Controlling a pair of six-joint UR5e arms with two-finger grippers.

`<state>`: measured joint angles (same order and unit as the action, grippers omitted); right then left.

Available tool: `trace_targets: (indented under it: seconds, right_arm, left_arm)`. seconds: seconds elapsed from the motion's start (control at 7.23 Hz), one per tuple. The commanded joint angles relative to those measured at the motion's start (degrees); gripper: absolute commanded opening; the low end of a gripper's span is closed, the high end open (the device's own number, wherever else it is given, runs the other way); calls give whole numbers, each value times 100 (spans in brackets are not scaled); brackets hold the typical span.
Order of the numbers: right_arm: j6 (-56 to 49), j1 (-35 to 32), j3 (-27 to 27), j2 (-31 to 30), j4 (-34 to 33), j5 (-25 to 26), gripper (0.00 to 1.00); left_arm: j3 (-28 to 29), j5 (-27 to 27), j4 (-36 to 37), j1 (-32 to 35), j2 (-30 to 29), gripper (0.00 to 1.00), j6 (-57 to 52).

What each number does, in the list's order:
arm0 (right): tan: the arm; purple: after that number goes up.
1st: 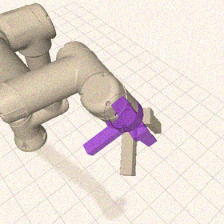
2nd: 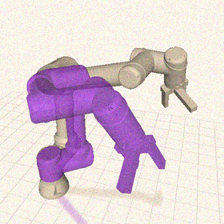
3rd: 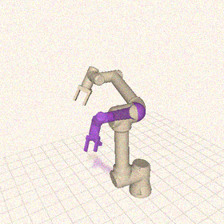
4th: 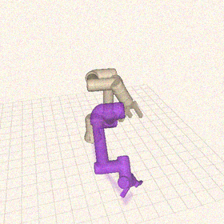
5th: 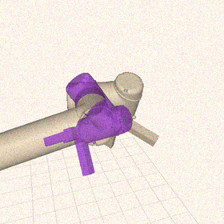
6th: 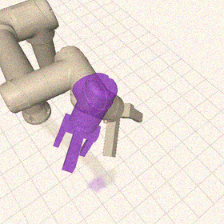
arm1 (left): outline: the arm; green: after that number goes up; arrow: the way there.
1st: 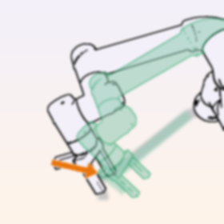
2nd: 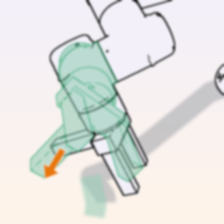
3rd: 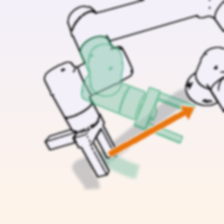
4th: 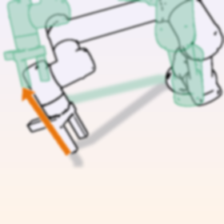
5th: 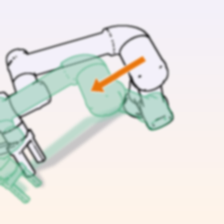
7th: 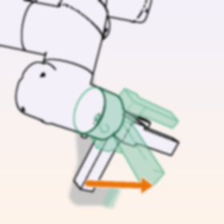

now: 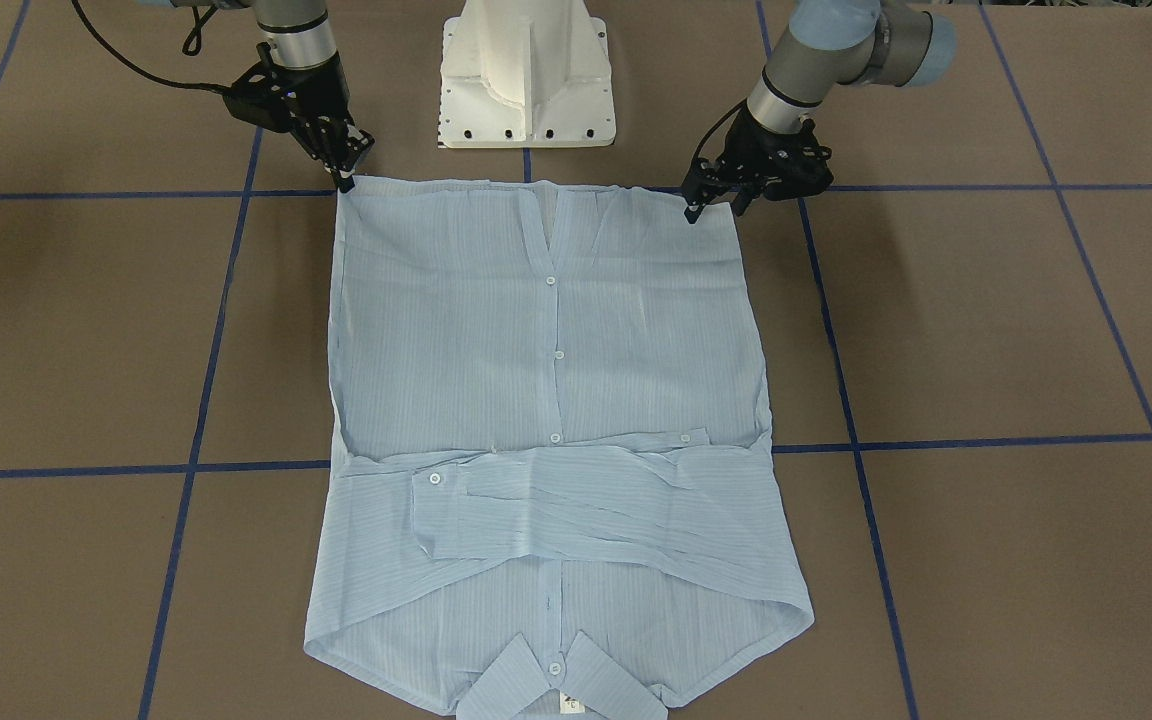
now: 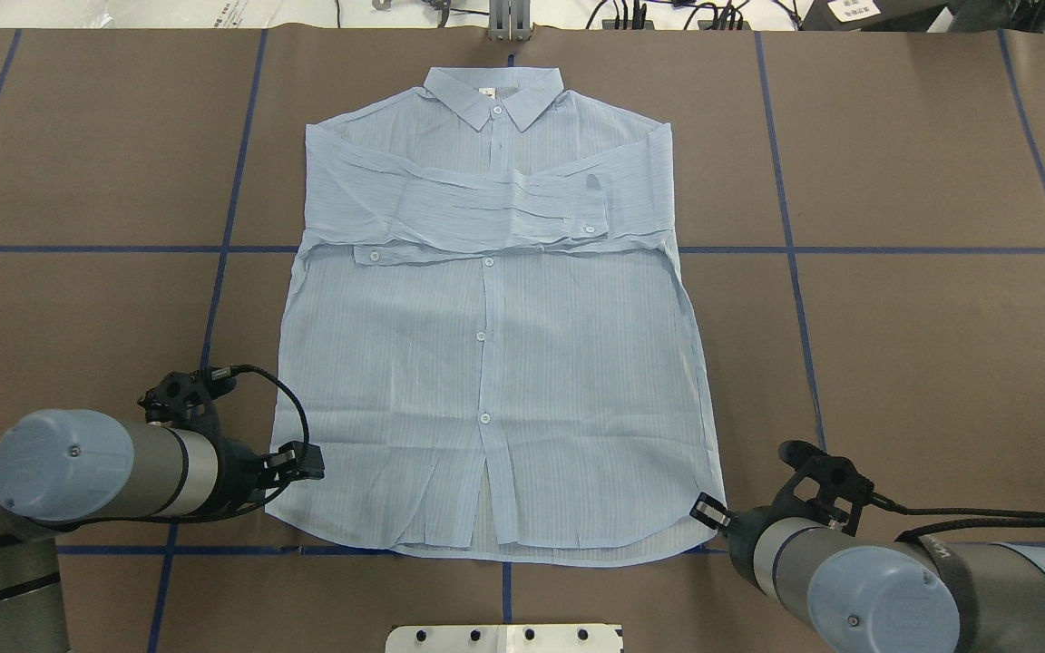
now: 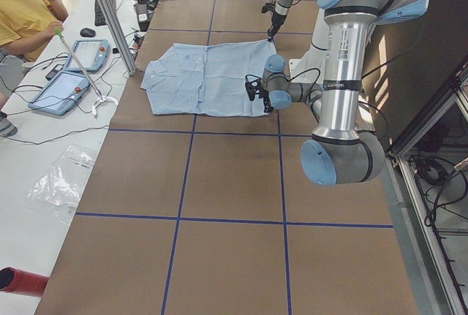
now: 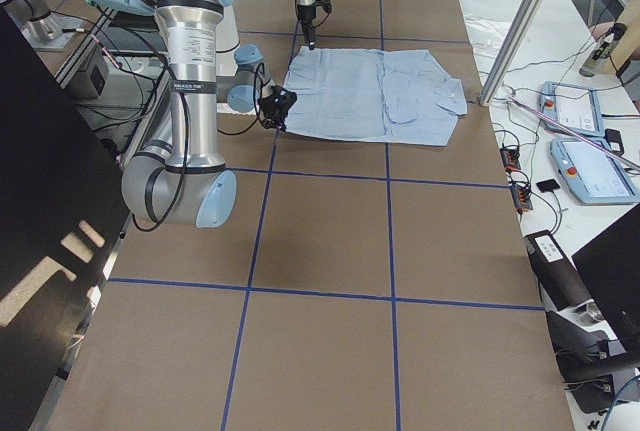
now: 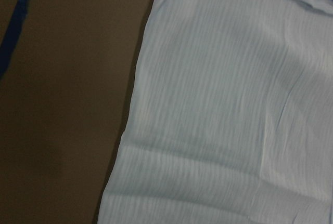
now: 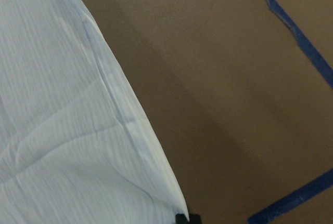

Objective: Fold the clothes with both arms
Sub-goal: 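Move the left gripper to the hem corner and grasp both hem corners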

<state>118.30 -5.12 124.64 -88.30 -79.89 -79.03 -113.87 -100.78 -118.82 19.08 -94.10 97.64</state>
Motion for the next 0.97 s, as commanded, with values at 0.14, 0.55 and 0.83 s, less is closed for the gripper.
trace_targets:
  seconds: [0.14,0.55,0.83]
  right_arm:
    - [0,11,7,15,0,10,0]
    - [0,11,-10,68,0,10,0]
    - [0,11,-10,94,0,10,0]
  left_arm:
    - [31,15,193,-150,23,77,10]
    - [40,24,394,-229,15,35,10]
    - [22,24,439,-247,102,0,1]
